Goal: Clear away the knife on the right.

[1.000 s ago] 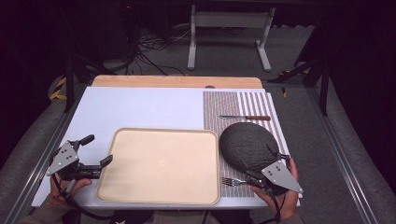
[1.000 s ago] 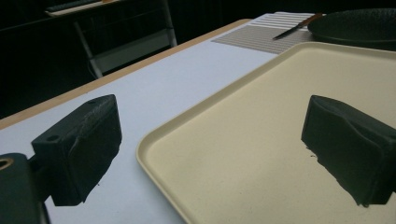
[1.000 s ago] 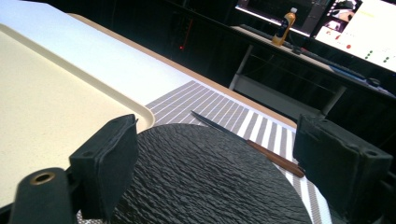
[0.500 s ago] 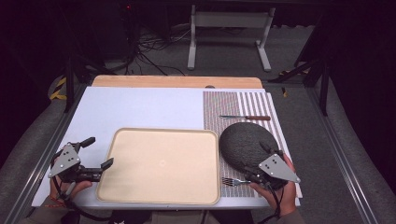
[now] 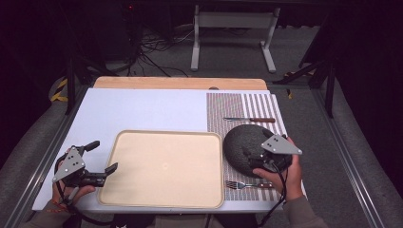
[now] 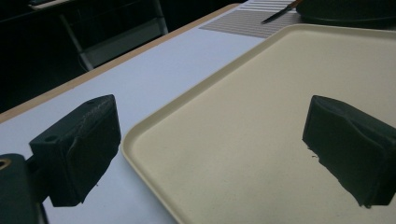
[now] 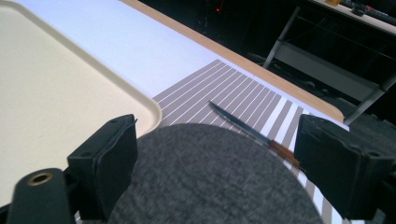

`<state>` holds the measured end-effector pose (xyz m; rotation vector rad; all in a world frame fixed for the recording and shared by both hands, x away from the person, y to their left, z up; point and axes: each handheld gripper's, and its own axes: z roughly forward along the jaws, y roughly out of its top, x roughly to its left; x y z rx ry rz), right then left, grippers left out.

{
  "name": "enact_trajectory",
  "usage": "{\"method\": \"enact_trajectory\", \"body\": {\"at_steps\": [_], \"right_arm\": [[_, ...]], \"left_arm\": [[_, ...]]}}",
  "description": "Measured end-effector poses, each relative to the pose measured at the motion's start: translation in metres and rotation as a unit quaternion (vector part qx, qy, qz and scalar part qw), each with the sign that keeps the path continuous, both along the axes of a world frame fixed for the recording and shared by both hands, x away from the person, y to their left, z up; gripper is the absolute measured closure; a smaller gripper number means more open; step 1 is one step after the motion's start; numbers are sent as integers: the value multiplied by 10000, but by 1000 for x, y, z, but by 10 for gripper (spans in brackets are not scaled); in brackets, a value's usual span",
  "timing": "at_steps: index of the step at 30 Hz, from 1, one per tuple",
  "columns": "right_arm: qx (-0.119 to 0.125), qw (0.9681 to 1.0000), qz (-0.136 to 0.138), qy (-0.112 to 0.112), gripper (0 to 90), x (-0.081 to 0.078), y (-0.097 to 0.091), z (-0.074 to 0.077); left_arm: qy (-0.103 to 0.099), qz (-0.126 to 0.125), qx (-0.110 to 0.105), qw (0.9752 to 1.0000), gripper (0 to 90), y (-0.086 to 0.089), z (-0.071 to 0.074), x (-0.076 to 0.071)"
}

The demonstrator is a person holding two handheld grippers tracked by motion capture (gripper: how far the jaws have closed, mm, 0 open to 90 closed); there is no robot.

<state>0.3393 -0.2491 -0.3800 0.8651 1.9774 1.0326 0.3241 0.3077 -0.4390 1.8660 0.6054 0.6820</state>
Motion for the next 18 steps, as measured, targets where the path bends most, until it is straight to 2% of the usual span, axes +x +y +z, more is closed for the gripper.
{"method": "enact_trajectory", "body": {"at_steps": [6,8,9,10,13,18], "right_arm": [[-135,9998,-81,151,142,27,0,11],[-130,9993,-99,324,142,42,-2,13],[-73,9987,-202,457,142,57,-6,14],[-73,9987,-202,457,142,57,-6,14],[-112,9975,-301,633,140,76,-9,15],[-1,9952,-343,914,132,99,-10,16]], "left_arm": [[30,-33,-66,10000,63,1,-1,0],[16,-75,-42,10000,58,0,-1,0],[25,-80,-13,10000,55,0,-1,0],[25,-80,-13,10000,55,0,-1,0],[57,-64,-28,10000,52,1,-2,2],[166,-143,11,9998,49,2,-4,4]]}}
